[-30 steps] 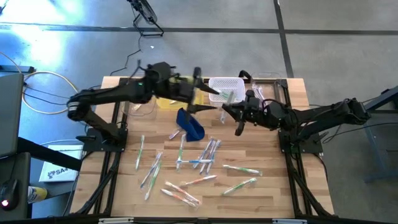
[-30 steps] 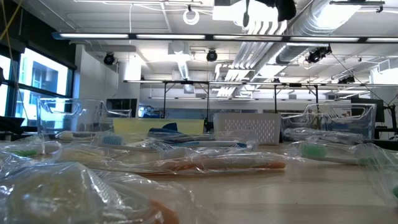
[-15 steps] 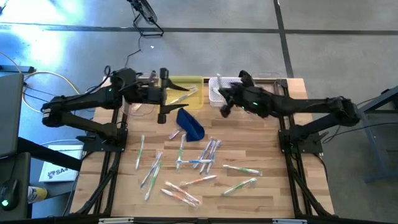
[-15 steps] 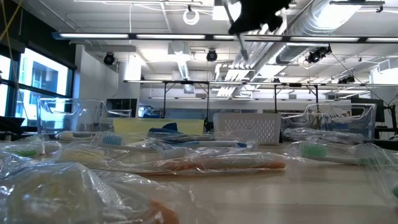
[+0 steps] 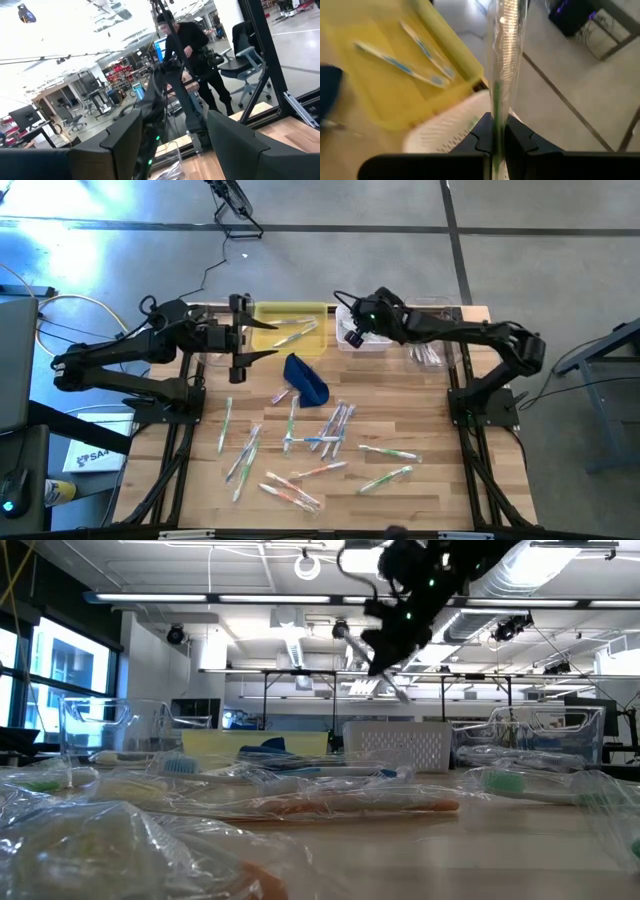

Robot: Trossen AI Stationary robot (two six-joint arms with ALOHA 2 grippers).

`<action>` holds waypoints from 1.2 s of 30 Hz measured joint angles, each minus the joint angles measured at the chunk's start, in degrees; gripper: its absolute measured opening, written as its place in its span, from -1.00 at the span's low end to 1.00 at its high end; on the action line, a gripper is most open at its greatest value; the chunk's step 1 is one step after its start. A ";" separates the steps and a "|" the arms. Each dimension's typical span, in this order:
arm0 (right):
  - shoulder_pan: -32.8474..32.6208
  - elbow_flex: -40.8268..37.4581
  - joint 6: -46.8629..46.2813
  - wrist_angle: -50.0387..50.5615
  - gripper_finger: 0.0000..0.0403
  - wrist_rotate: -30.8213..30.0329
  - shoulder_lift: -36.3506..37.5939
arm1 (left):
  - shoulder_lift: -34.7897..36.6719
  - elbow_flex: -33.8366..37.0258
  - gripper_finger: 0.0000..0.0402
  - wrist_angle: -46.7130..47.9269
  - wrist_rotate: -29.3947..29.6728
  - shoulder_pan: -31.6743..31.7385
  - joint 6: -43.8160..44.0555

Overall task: Pick & Place Toothbrushes
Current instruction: Put the green toothbrush into the white bin

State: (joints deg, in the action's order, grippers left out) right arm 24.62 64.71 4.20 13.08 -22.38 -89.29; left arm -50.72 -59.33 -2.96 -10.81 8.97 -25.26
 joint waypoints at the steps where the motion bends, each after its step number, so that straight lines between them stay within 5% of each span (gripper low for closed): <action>1: 0.99 0.00 0.15 0.01 -0.94 1.06 -0.96 | 0.00 0.00 0.09 0.00 0.00 0.00 -0.04; 23: 10.16 -0.04 4.66 2.51 -0.92 9.52 -9.71 | 0.00 0.00 0.09 0.02 -0.02 0.00 -1.51; 32: 9.33 -0.04 3.80 3.29 -0.31 10.37 -9.71 | -0.02 0.00 0.09 0.02 -0.05 0.00 -1.51; 36: 8.37 -0.04 4.25 3.20 -0.19 7.31 -9.12 | -0.02 0.00 0.09 0.02 -0.08 0.00 -1.25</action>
State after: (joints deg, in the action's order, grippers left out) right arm 32.99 64.66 8.45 16.28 -15.07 -98.41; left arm -50.74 -59.33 -2.94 -10.88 8.97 -26.50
